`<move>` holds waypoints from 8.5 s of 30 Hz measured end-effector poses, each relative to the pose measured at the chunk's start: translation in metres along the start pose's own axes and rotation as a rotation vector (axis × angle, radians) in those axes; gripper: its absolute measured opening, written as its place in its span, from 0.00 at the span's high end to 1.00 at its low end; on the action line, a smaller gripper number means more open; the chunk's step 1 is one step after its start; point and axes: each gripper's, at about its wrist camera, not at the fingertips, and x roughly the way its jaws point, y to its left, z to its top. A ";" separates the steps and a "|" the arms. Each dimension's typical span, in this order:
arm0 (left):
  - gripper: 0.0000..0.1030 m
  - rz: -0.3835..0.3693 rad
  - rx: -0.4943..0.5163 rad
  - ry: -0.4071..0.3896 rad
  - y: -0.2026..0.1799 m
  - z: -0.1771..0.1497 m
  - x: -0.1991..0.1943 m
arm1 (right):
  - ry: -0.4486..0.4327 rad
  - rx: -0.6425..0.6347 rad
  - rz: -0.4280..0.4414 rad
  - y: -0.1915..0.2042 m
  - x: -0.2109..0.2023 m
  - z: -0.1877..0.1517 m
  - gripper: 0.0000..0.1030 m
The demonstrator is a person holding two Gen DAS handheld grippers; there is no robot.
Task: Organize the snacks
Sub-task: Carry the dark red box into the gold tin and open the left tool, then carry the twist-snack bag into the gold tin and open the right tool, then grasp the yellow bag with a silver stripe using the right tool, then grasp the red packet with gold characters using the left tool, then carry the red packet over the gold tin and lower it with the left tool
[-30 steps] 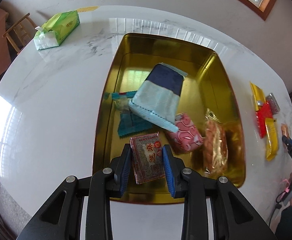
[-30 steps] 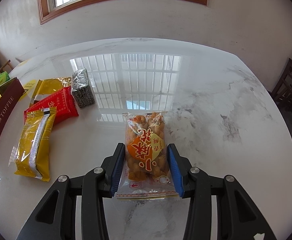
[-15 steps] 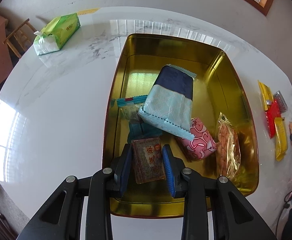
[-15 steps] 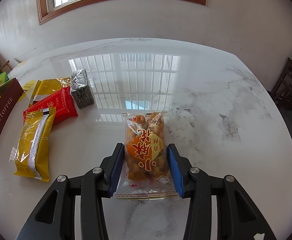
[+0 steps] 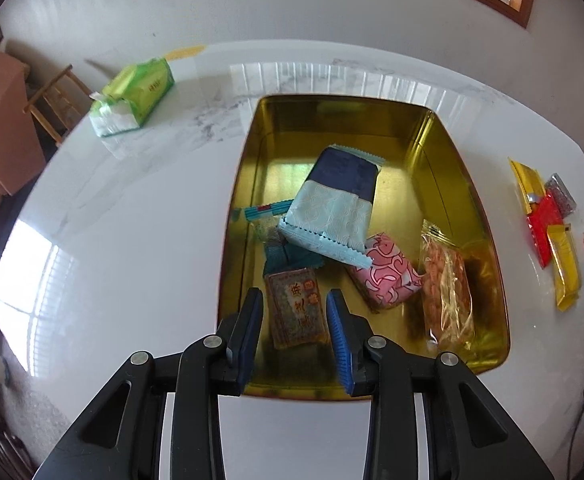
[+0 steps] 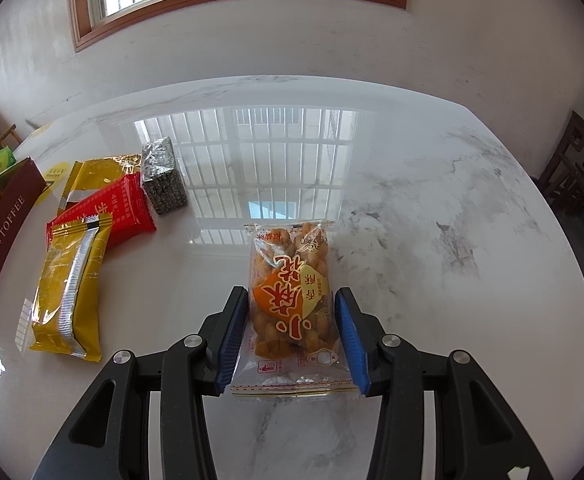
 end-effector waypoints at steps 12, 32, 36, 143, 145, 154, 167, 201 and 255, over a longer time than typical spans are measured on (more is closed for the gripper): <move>0.42 0.021 -0.042 -0.099 0.005 -0.031 -0.031 | -0.014 0.048 -0.053 0.001 -0.016 -0.013 0.66; 0.24 0.046 -0.202 -0.136 0.063 -0.055 -0.048 | -0.132 -0.260 0.335 0.216 -0.105 0.038 0.66; 0.23 0.057 -0.225 -0.130 0.075 -0.060 -0.047 | -0.101 -0.332 0.413 0.265 -0.100 0.038 0.66; 0.22 -0.339 0.467 -0.023 -0.279 0.051 0.060 | 0.004 0.077 -0.057 -0.051 0.013 0.014 0.45; 0.22 -0.321 0.463 -0.029 -0.280 0.054 0.064 | 0.004 0.077 -0.057 -0.051 0.014 0.015 0.45; 0.30 -0.300 0.410 0.003 -0.275 0.043 0.073 | 0.004 0.077 -0.057 -0.051 0.014 0.015 0.45; 0.48 -0.287 0.305 0.011 -0.239 0.017 0.056 | 0.004 0.080 -0.057 -0.051 0.014 0.015 0.45; 0.54 -0.330 0.258 -0.027 -0.207 -0.014 -0.006 | 0.003 0.024 -0.021 -0.021 0.007 0.005 0.47; 0.54 0.010 0.004 -0.071 0.002 0.074 0.053 | 0.004 0.031 -0.021 -0.021 0.007 0.005 0.45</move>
